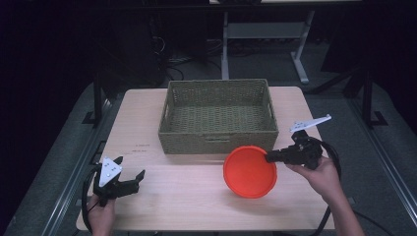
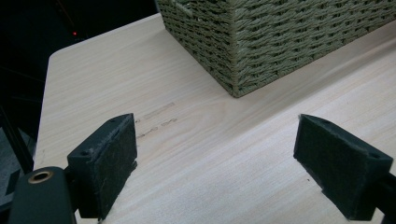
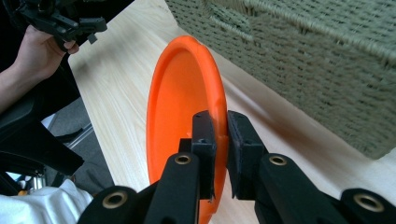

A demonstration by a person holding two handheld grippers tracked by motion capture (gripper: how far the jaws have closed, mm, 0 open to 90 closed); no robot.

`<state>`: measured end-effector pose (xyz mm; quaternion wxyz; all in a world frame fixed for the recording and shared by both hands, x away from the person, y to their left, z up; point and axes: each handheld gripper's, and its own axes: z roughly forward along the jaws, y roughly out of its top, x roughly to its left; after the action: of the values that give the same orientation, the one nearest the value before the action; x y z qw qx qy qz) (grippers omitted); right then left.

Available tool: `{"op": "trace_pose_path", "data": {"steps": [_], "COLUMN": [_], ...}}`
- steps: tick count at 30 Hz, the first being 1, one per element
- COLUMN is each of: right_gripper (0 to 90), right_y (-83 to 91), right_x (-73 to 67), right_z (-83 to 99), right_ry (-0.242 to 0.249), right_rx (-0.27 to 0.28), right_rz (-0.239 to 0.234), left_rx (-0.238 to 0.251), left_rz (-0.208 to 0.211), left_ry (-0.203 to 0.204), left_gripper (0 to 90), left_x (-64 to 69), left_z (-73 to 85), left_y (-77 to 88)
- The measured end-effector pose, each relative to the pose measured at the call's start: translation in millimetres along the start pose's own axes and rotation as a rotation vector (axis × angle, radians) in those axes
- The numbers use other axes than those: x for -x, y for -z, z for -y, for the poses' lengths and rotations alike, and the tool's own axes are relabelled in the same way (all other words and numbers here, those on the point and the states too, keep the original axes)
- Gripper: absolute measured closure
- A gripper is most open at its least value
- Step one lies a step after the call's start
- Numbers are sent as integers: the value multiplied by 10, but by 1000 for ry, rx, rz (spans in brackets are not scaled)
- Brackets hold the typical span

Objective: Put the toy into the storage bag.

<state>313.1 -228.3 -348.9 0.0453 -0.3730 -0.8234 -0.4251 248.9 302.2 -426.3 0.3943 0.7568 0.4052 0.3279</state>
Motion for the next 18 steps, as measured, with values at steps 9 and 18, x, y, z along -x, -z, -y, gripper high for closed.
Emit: {"op": "trace_pose_path", "data": {"steps": [9, 18], "right_gripper": [820, 820], "right_y": [73, 130], "right_x": [-73, -136], "right_z": [-147, -291], "right_ry": [15, 36], "right_rx": [-3, 2], "right_rz": [18, 26], "left_rx": [-4, 2], "left_rz": [5, 0], "left_ry": [-12, -5], "left_gripper": [128, 128], "left_x": [16, -1], "left_z": [-8, -2], "left_y": [-4, 0]}}
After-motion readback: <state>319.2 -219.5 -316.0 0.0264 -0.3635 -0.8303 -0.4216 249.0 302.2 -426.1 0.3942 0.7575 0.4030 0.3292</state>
